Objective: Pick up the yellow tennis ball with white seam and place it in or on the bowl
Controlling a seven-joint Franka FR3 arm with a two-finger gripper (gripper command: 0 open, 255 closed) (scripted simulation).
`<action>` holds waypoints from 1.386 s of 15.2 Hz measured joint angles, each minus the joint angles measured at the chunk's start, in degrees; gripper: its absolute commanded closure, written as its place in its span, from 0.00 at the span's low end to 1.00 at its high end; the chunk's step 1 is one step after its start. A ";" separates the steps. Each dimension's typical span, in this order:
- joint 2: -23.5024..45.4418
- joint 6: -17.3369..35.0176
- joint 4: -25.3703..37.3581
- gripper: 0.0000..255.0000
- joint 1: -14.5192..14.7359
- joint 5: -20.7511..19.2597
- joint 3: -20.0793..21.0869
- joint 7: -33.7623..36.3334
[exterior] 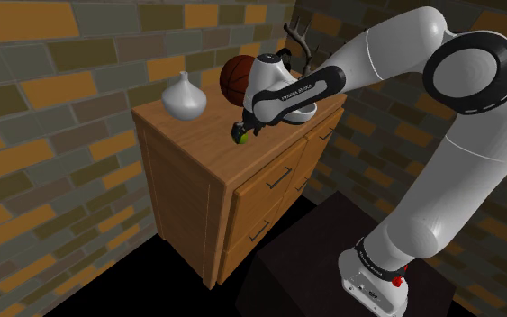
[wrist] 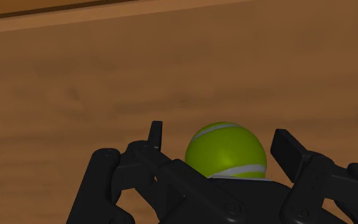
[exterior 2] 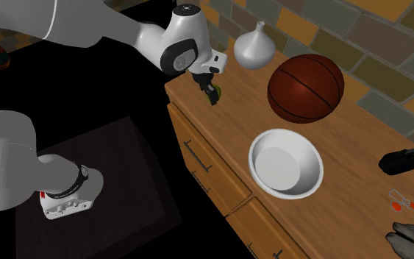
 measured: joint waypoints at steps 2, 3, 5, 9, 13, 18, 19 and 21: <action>-0.01 0.00 0.00 1.00 0.01 0.00 0.01 0.00; 0.00 0.00 0.00 1.00 0.00 0.00 0.01 0.00; 0.00 -0.01 0.00 1.00 0.00 0.00 0.00 0.00; 0.00 -0.01 0.00 1.00 0.00 0.00 0.00 0.00; 0.47 0.01 0.86 0.00 -0.13 0.28 0.02 -0.46; 2.72 -2.13 9.05 0.00 -1.34 3.69 0.64 -4.97; 3.27 -2.56 10.67 0.00 -1.51 4.21 0.76 -5.64; 4.50 -1.97 11.81 0.00 -1.69 4.42 0.75 -6.17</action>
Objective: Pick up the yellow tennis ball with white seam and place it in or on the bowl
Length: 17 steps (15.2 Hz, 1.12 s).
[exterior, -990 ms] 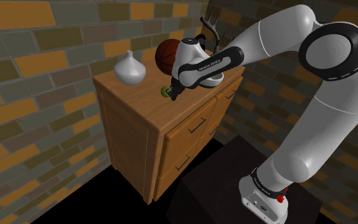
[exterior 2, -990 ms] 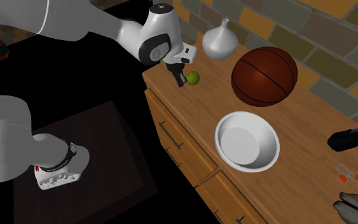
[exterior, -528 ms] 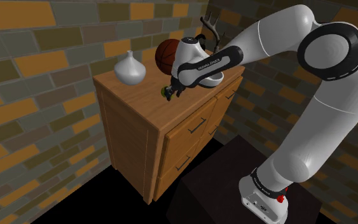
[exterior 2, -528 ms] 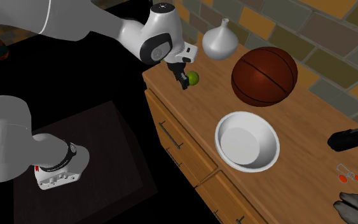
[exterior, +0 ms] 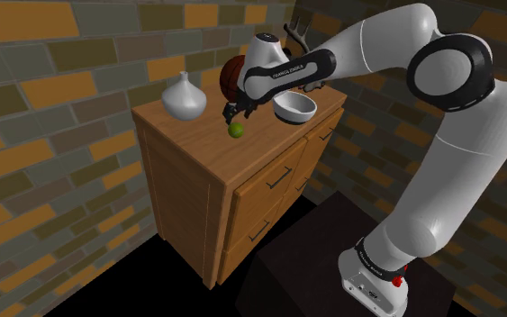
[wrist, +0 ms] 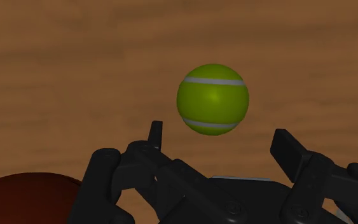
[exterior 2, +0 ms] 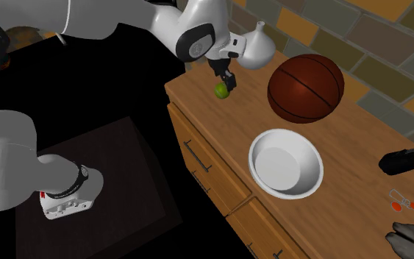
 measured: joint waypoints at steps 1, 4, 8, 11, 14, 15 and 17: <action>0.61 0.42 0.24 0.00 0.01 -0.09 -0.05 0.01; 2.52 1.96 0.64 0.00 0.15 -0.57 -0.25 0.29; 4.00 3.25 0.81 0.00 0.25 -0.99 -0.46 0.50; 4.12 3.37 0.83 0.00 0.25 -1.02 -0.48 0.51; 4.11 3.41 0.84 1.00 0.26 -1.03 -0.49 0.52; 4.10 3.42 0.87 1.00 0.26 -1.03 -0.49 0.53; 4.10 3.41 0.89 1.00 0.26 -1.03 -0.48 0.53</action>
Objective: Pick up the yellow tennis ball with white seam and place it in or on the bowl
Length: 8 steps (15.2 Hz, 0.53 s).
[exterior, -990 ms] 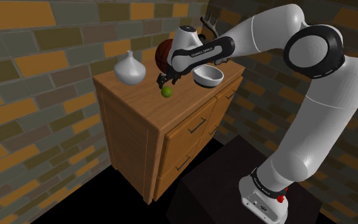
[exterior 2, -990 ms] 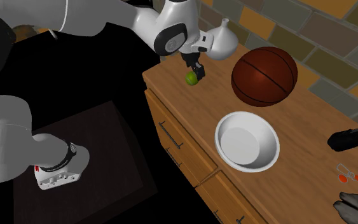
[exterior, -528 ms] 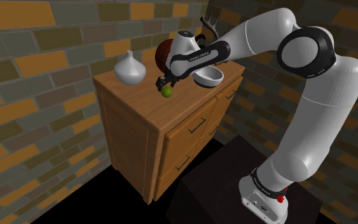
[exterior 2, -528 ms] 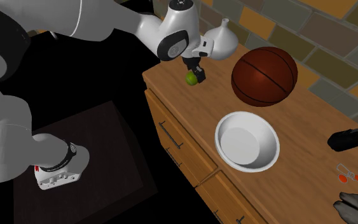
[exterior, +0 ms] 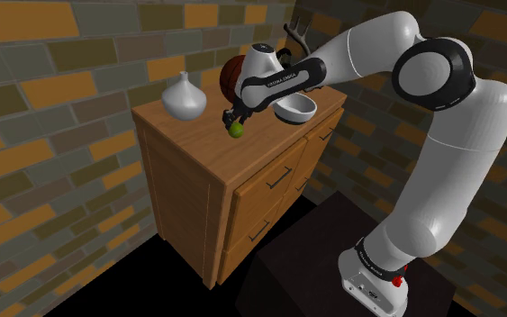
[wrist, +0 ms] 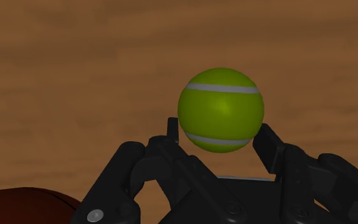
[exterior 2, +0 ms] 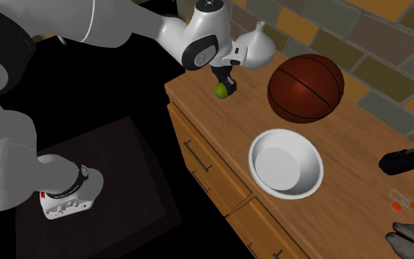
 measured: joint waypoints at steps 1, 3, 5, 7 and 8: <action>0.00 0.02 0.00 1.00 0.00 0.00 0.00 0.01; 0.00 0.01 0.01 1.00 0.01 -0.01 0.00 0.02; 0.00 -0.02 0.03 1.00 0.01 0.00 0.01 0.01; -0.16 -0.31 0.11 1.00 -0.05 0.09 0.03 -0.10; -0.51 -0.74 0.15 1.00 -0.12 0.23 0.08 -0.24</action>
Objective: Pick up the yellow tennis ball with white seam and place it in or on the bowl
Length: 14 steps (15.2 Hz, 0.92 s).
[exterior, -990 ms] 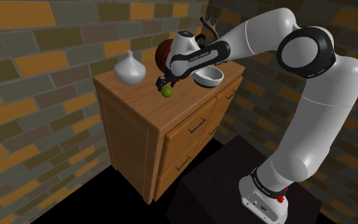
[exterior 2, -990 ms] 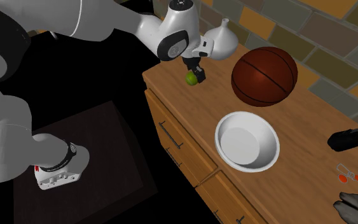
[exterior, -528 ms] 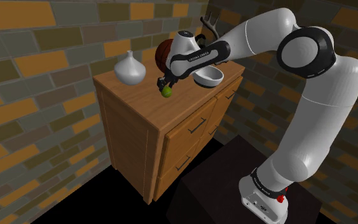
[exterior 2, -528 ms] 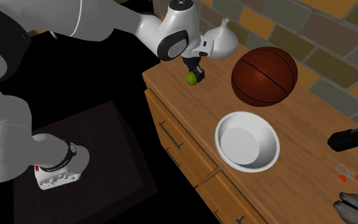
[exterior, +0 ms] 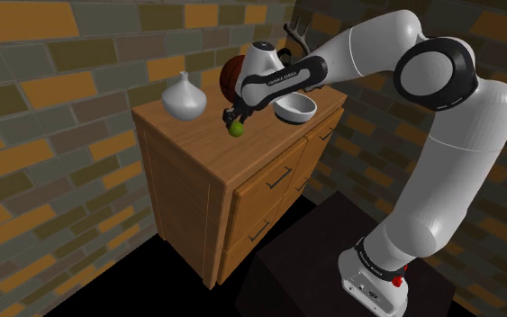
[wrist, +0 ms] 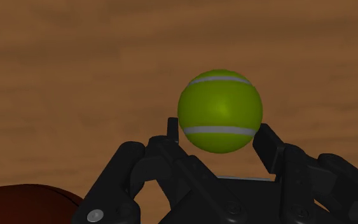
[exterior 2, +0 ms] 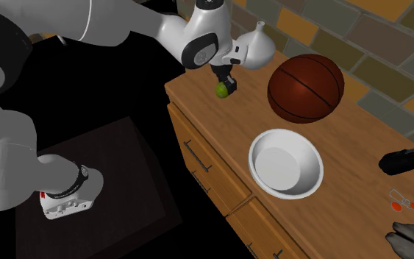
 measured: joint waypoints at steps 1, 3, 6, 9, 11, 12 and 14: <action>-0.30 -0.66 0.36 1.00 -0.05 0.15 0.06 -0.13; -1.25 -1.78 0.54 1.00 -0.15 0.46 0.20 -0.37; -2.32 -3.89 1.60 1.00 -0.22 0.88 0.38 -0.66; -3.50 -5.67 2.23 1.00 -0.32 1.29 0.53 -0.97; -4.23 -7.18 3.04 1.00 -0.42 1.60 0.61 -1.26; -4.54 -7.84 3.39 1.00 -0.41 1.69 0.66 -1.29; -5.02 -9.15 4.22 1.00 -0.45 1.90 0.73 -1.48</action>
